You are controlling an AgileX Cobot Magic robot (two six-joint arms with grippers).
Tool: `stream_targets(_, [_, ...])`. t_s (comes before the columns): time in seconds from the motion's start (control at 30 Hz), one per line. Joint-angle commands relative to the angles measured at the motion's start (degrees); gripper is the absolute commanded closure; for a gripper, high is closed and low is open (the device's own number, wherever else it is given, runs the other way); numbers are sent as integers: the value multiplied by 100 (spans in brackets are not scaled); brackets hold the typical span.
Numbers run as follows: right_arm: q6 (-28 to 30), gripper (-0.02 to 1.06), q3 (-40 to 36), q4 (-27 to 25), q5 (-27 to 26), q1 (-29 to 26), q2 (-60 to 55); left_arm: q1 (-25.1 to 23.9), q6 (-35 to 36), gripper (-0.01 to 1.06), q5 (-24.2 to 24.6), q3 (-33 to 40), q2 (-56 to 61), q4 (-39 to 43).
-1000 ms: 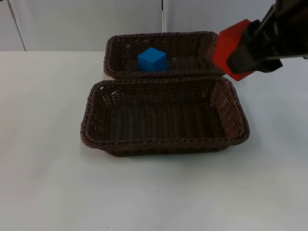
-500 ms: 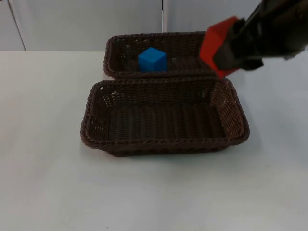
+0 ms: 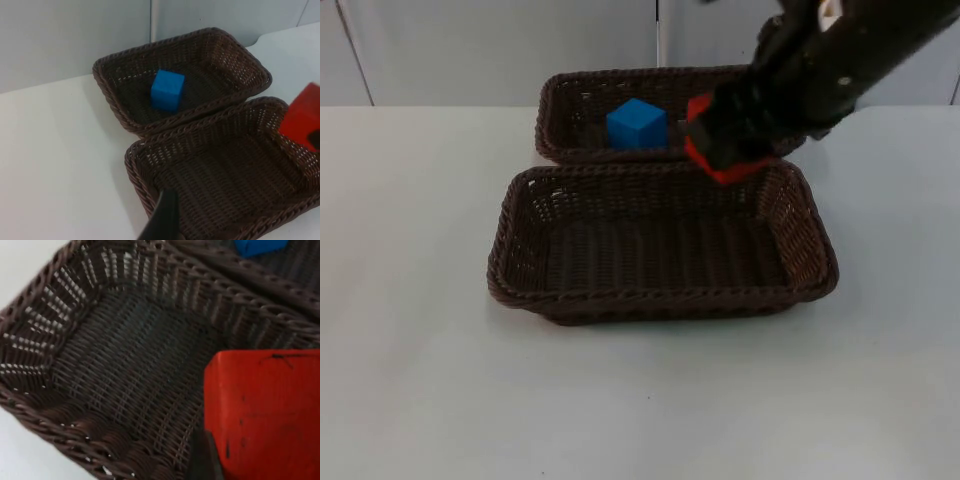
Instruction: Pick up one cube with the left hand and place it into the upper basket. Pick up one cube with the right hand and place it into the lower basket.
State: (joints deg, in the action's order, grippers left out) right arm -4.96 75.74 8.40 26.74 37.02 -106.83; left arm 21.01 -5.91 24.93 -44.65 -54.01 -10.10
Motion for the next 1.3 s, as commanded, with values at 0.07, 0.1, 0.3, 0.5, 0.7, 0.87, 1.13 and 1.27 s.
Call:
stream_targets(0.07, [3, 105, 453, -140, 235, 35, -523, 21, 48, 25, -48, 31, 38, -33])
stream_targets(0.1, [7, 105, 563, -155, 235, 35, -681, 21, 48, 25, -48, 31, 38, -33])
stream_targets(0.3, [56, 105, 881, -163, 2, 35, -1343, 21, 48, 25, -48, 31, 38, -33])
stream_targets(0.5, [56, 105, 919, -163, -308, 35, -1804, 21, 48, 25, -48, 31, 38, -33])
stream_targets(0.7, [56, 96, 919, -163, -333, 35, -1913, 21, 48, 25, -48, 31, 38, -33])
stream_targets(0.87, [13, 61, 919, -163, -347, 35, -1913, 21, 48, 25, -48, 31, 38, -33])
stream_targets(1.13, [13, 24, 919, -163, -243, 35, -1913, 21, 48, 25, -48, 31, 38, -33])
stream_targets(1.27, [13, 24, 919, -163, -89, 35, -1832, 21, 48, 25, -48, 31, 38, -33])
